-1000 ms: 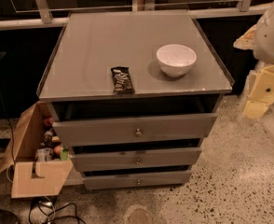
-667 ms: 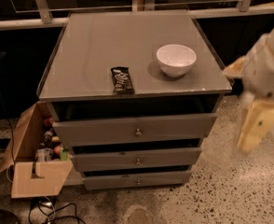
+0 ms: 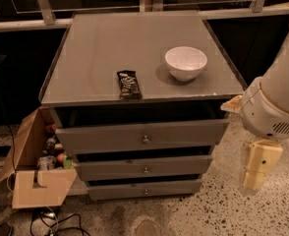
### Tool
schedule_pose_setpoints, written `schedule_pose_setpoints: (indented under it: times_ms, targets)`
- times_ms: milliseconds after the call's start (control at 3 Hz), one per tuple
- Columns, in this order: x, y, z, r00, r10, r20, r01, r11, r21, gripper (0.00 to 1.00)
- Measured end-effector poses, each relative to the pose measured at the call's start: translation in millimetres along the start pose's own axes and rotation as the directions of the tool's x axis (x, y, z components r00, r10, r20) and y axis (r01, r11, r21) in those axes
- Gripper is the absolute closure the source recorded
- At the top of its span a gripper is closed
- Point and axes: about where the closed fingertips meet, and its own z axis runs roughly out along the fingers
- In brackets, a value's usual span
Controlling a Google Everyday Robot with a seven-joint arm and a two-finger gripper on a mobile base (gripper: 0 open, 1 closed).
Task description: Open bottom drawer
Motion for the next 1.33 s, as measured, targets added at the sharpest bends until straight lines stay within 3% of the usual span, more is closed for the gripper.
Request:
schedule_pose_setpoints:
  times_ms: [333, 667, 1000, 1333]
  targets:
    - [-15.4, 3.6, 11.6, 0.997, -0.069, 0.038, 0.068, 0.9973, 0.025, 0.00]
    - [-29.8, 20.8, 48.0, 0.989, -0.127, 0.082, 0.125, 0.9918, 0.028, 0.00]
    - [-31.7, 51.8, 113.5, 0.986, -0.133, 0.101, 0.139, 0.9889, -0.052, 0.00]
    - [-28.1, 58.4, 120.5, 0.987, -0.131, 0.094, 0.137, 0.9883, -0.066, 0.00]
